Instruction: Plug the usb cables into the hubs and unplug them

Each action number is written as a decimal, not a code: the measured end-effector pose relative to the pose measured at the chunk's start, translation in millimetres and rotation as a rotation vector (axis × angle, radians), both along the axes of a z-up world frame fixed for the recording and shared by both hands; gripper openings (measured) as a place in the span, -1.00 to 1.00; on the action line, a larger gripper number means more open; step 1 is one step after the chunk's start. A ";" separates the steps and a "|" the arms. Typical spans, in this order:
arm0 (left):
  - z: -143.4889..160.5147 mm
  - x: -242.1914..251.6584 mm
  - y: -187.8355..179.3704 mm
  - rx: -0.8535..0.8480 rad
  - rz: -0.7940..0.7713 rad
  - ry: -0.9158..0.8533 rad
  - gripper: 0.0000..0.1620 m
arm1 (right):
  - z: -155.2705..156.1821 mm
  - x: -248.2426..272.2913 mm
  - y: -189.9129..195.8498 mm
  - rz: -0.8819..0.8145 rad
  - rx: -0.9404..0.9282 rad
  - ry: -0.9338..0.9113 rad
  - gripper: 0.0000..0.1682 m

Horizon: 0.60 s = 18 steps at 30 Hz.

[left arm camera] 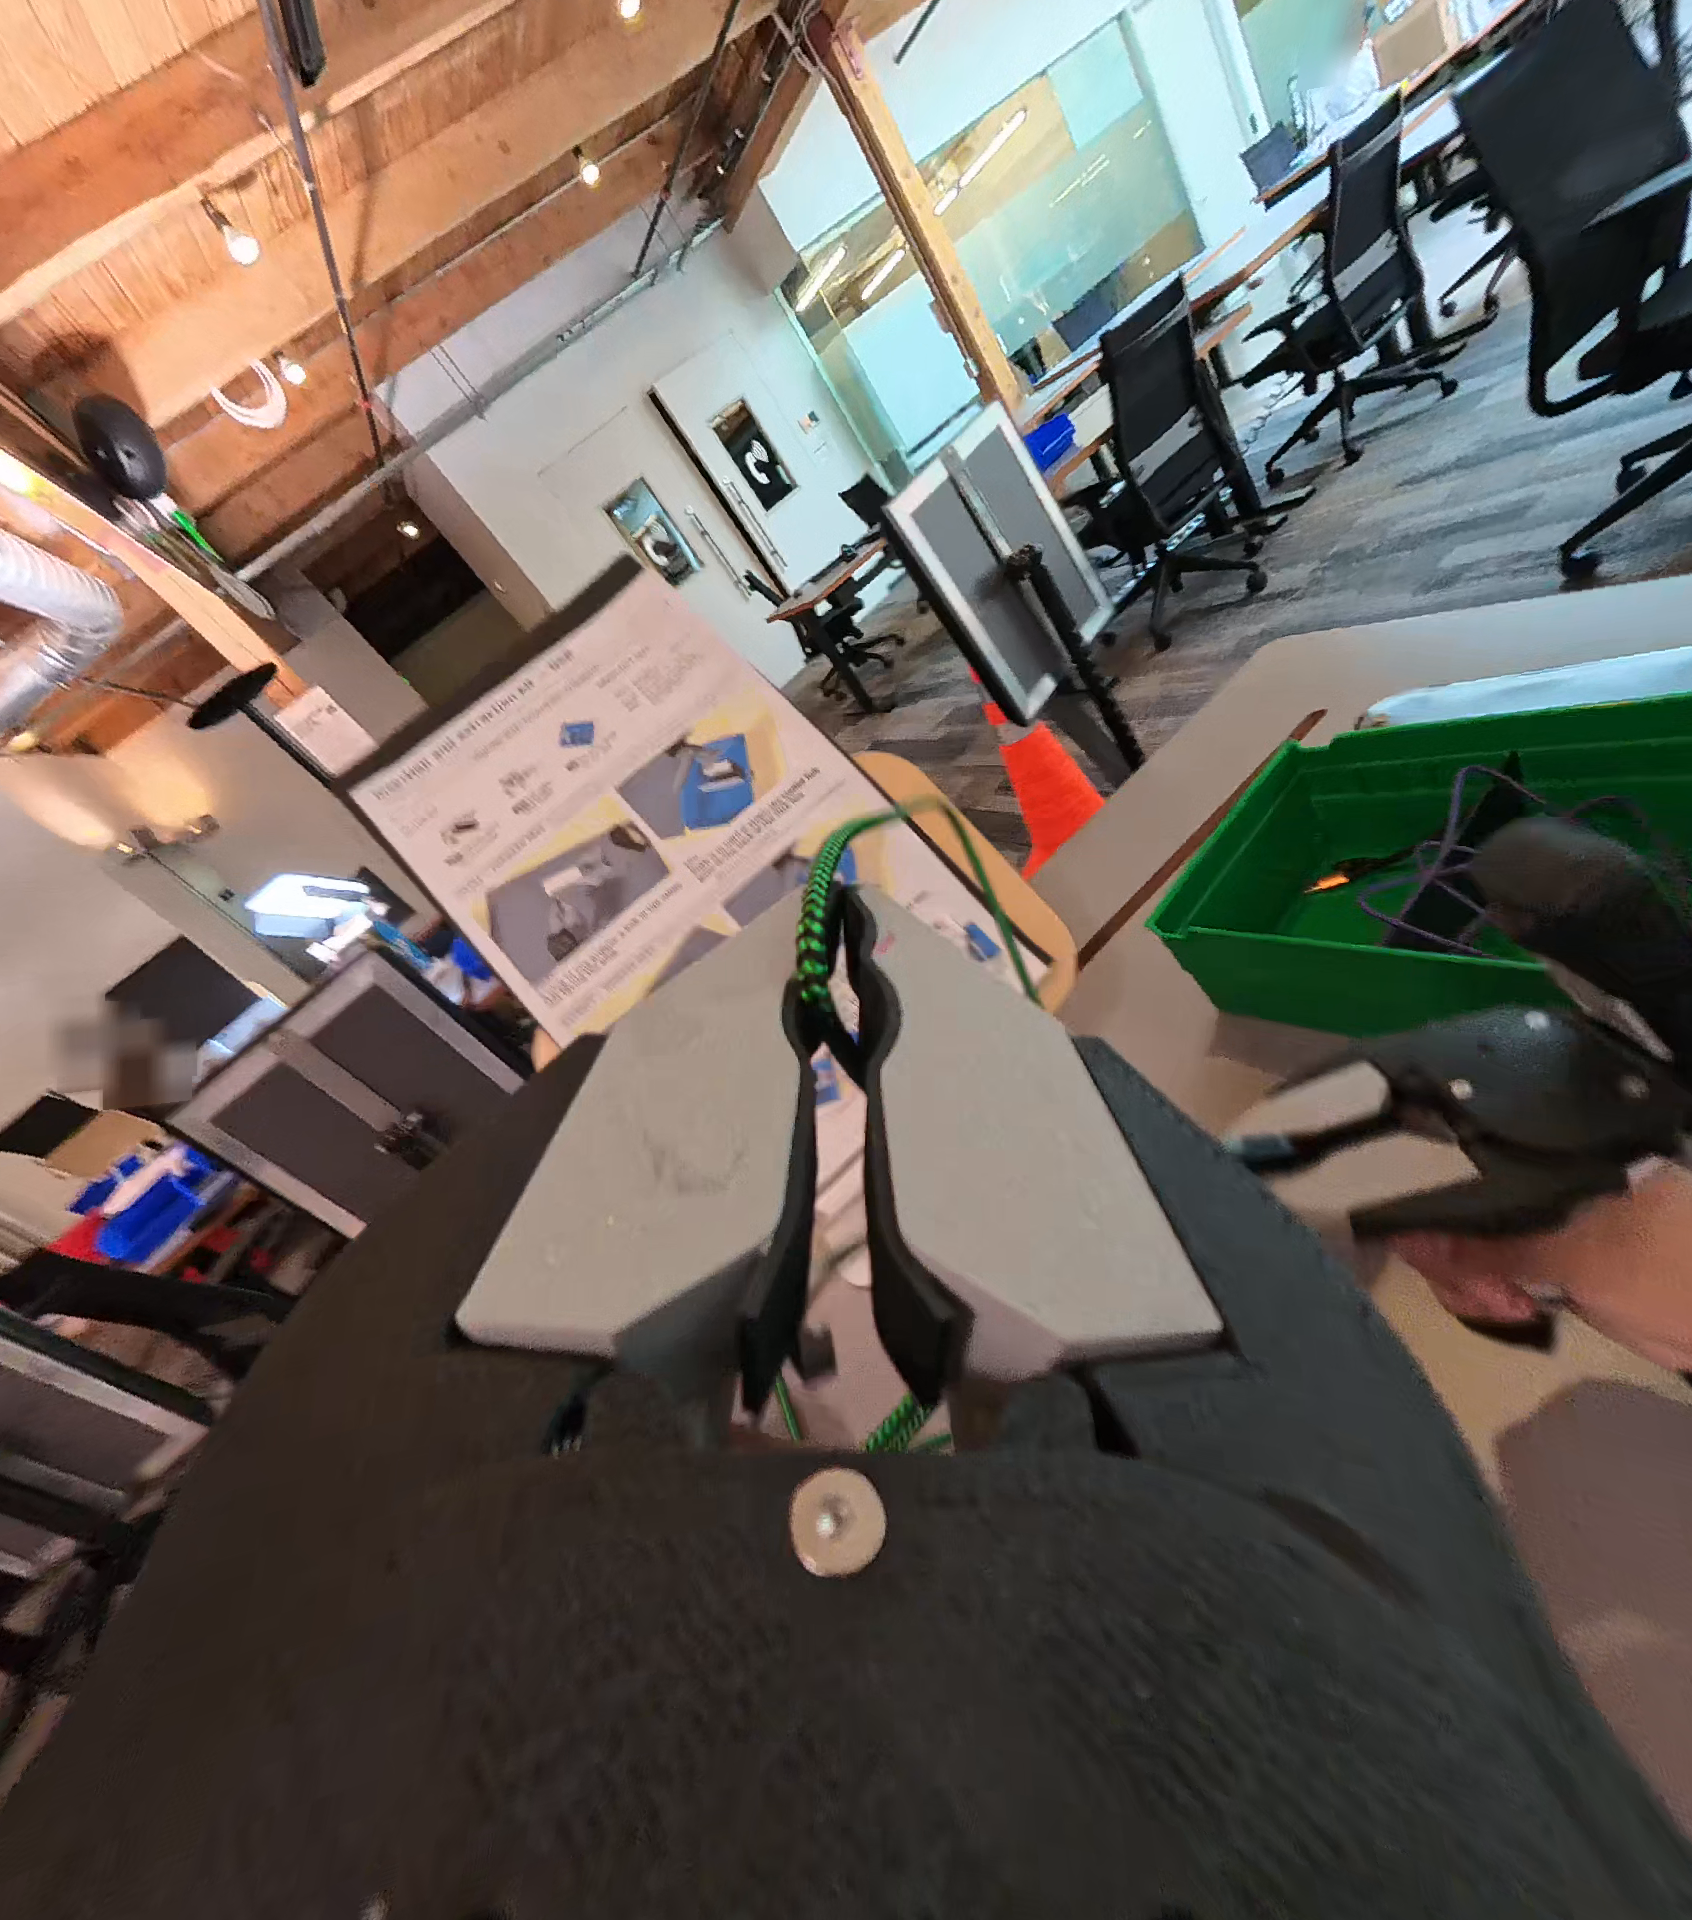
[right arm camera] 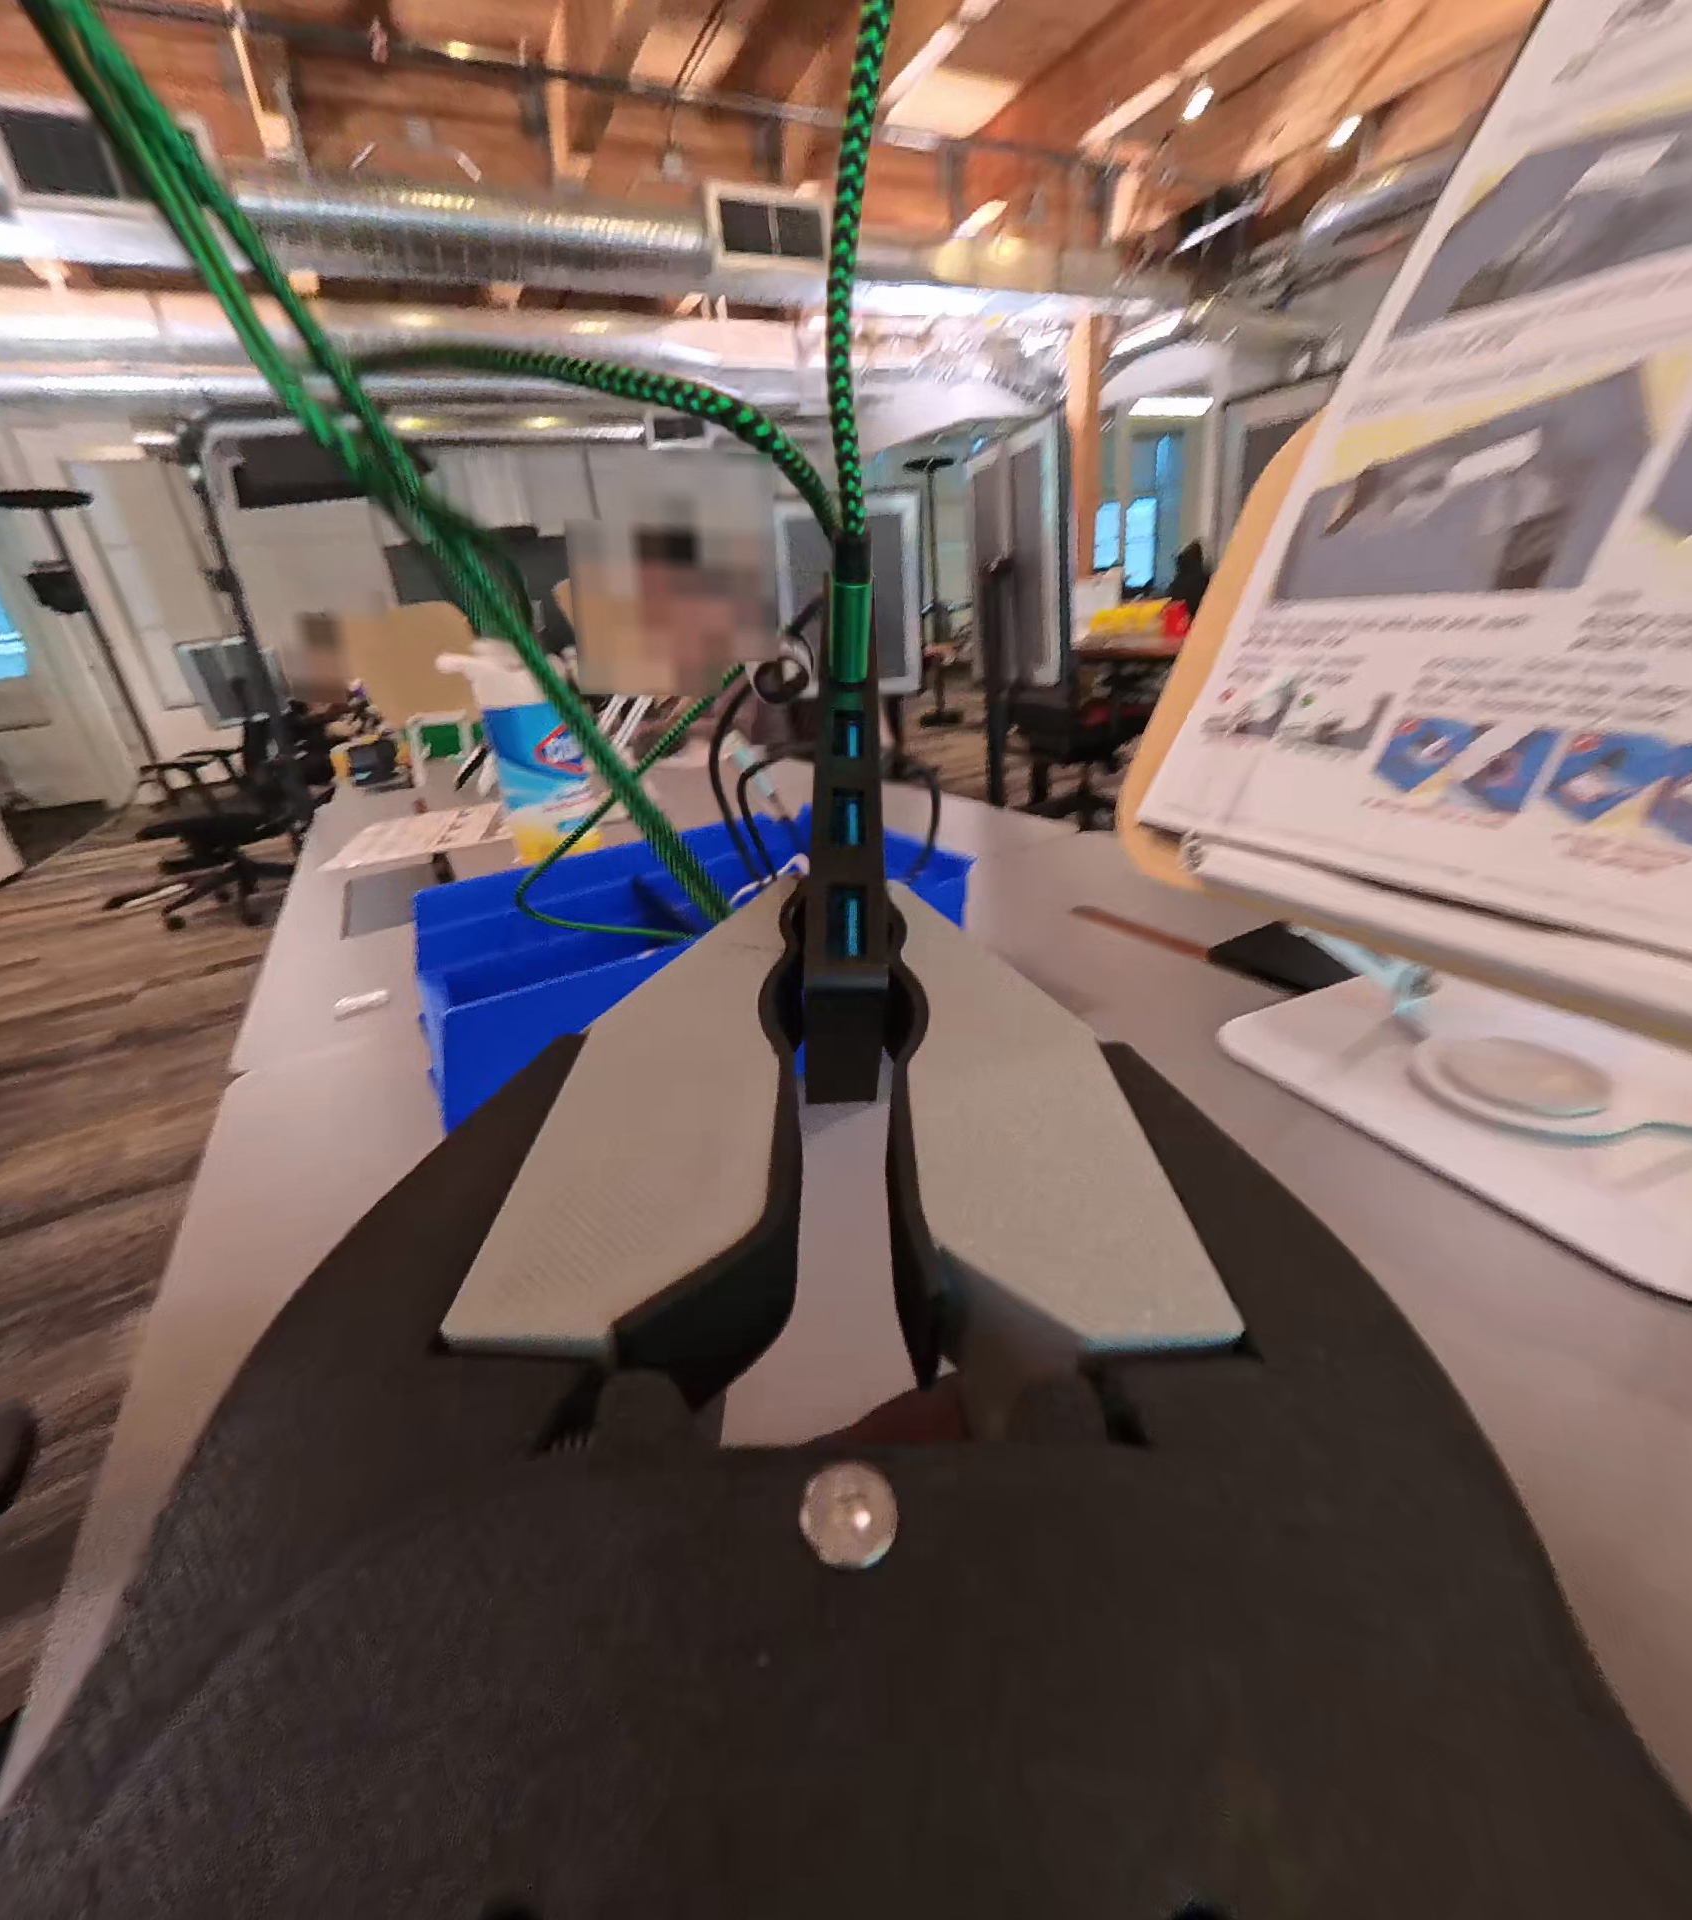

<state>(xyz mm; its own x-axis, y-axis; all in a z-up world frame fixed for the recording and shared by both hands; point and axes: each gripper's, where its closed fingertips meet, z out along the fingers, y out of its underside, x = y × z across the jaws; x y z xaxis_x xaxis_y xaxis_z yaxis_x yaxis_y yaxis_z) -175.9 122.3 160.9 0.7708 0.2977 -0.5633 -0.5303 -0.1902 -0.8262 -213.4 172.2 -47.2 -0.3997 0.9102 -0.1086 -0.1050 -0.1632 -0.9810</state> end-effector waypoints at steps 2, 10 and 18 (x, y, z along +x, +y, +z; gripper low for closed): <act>-24.7 -0.5 -9.3 -0.004 -0.031 -0.063 -1.00 | 14.1 9.9 17.0 -0.065 -0.002 0.062 -0.91; -138.5 7.8 -27.3 0.003 -0.147 -0.388 -0.55 | 49.5 44.5 69.2 -0.335 0.041 0.240 -0.91; -195.4 -29.7 -51.9 -0.043 -0.086 -0.547 -0.14 | 43.2 41.7 62.0 -0.388 0.158 0.262 -0.91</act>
